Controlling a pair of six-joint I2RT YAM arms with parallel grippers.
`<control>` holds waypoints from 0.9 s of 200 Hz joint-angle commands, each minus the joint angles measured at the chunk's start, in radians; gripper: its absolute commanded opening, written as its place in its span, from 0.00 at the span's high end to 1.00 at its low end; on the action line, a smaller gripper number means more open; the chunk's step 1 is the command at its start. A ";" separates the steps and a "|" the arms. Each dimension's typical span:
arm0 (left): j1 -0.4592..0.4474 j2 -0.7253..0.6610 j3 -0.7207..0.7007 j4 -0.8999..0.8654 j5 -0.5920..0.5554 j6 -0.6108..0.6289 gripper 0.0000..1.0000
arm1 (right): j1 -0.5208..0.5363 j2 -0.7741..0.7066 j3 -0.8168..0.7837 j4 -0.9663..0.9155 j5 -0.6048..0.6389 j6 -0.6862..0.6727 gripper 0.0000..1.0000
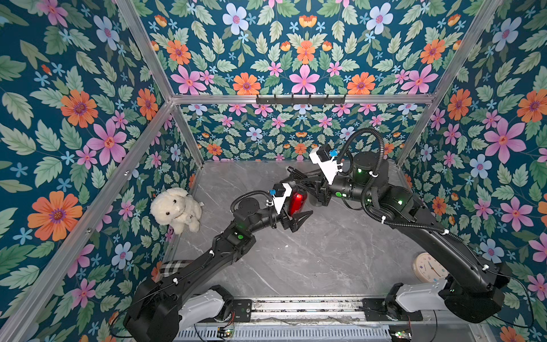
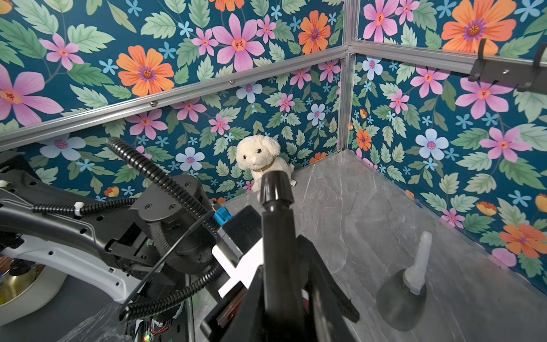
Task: Attach spray nozzles to spray bottles
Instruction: Place the spray bottle at the center of the board.
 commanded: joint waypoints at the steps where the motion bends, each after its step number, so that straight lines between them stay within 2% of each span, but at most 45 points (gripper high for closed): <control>1: 0.002 -0.001 -0.001 0.014 -0.027 0.002 0.00 | -0.003 -0.011 -0.024 0.044 0.059 -0.022 1.00; 76: 0.002 0.000 -0.022 0.010 -0.003 -0.059 0.00 | -0.016 -0.036 -0.114 0.091 0.237 -0.034 1.00; 103: 0.002 -0.053 -0.061 0.010 -0.020 -0.064 0.00 | -0.063 -0.054 -0.203 0.149 0.237 0.000 1.00; 140: 0.002 -0.179 -0.129 0.082 -0.125 -0.096 0.00 | -0.070 -0.035 -0.409 0.349 0.257 0.029 1.00; 180: 0.001 -0.237 -0.142 0.034 -0.330 -0.082 0.00 | -0.070 0.077 -0.632 0.663 0.304 0.093 1.00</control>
